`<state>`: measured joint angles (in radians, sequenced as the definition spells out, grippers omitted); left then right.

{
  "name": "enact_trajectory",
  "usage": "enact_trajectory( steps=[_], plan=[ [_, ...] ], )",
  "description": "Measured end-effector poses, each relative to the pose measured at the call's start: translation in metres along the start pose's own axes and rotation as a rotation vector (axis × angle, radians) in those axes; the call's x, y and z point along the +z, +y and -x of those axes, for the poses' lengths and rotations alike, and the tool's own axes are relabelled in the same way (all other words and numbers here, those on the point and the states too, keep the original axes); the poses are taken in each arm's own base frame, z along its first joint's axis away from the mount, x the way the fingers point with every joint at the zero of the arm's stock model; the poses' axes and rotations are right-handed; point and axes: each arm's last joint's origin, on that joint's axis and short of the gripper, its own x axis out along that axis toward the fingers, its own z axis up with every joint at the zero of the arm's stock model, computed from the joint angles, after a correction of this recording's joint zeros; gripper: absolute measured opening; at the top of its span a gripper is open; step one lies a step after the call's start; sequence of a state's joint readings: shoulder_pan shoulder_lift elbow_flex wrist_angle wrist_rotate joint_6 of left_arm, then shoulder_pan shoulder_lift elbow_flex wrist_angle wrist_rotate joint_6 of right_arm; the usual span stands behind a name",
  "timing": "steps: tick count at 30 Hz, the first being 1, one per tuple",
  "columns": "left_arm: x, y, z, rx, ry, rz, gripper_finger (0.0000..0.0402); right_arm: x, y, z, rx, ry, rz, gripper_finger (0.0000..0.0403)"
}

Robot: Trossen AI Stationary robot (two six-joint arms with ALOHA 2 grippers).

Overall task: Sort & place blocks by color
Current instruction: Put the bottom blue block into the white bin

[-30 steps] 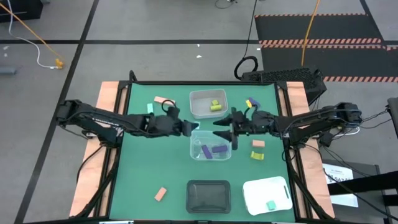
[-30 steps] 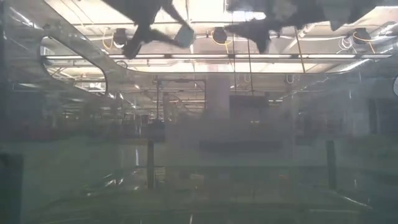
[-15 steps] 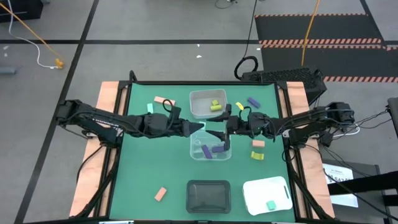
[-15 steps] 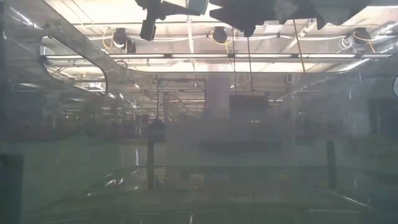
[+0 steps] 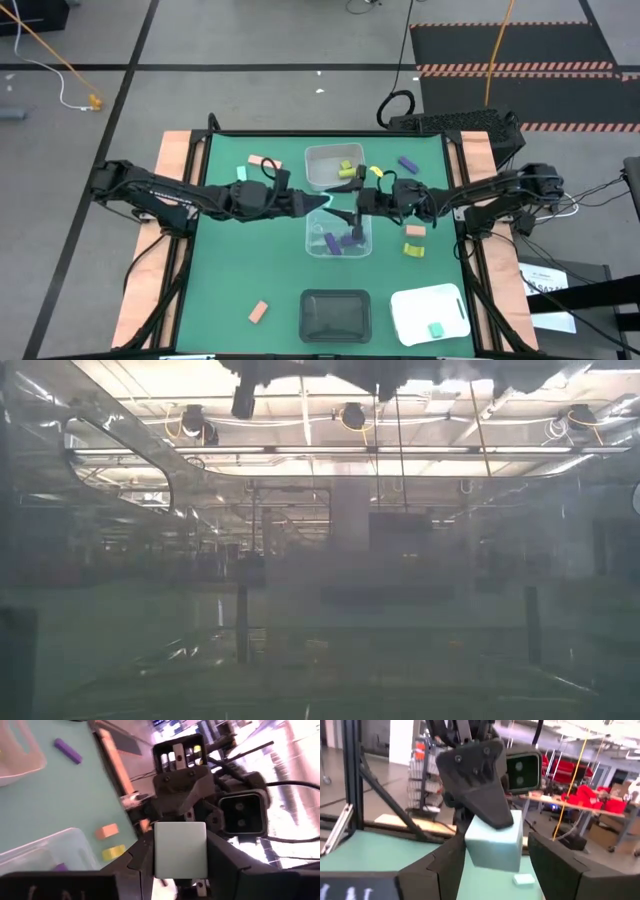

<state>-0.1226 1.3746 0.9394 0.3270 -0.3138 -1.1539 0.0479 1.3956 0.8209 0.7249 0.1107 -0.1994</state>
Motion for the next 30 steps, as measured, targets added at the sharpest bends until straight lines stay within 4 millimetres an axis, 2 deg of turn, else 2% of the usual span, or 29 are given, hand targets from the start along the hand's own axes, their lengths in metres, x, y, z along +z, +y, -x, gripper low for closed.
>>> enact_trajectory(
  steps=[3, 11, 14, 20, 25, 27, 30],
  plan=[
    [0.001, -0.003, -0.001, -0.035, -0.016, 0.017, 0.0132, 0.009, -0.001, -0.002, -0.004, -0.030, 0.044, 0.0208],
    [0.001, -0.003, -0.002, -0.036, -0.016, 0.009, 0.0132, 0.006, 0.000, -0.017, -0.026, -0.016, 0.047, 0.0205],
    [0.000, -0.003, -0.002, -0.031, -0.014, 0.010, 0.0132, 0.001, 0.002, -0.022, -0.019, 0.003, 0.029, 0.0188],
    [0.000, -0.003, -0.001, -0.031, -0.014, 0.019, 0.0132, 0.000, 0.003, -0.026, -0.016, 0.003, 0.026, 0.0121],
    [0.000, -0.003, -0.001, -0.029, -0.012, 0.017, 0.0132, 0.001, 0.005, -0.026, -0.008, 0.003, 0.024, 0.0121],
    [0.000, -0.002, -0.001, -0.028, -0.011, 0.017, 0.0141, 0.001, 0.007, -0.025, -0.005, 0.008, 0.010, 0.0121],
    [0.001, 0.000, -0.002, -0.015, -0.006, -0.011, 0.0175, 0.001, 0.009, -0.024, 0.005, 0.040, -0.070, 0.0121]
  ],
)
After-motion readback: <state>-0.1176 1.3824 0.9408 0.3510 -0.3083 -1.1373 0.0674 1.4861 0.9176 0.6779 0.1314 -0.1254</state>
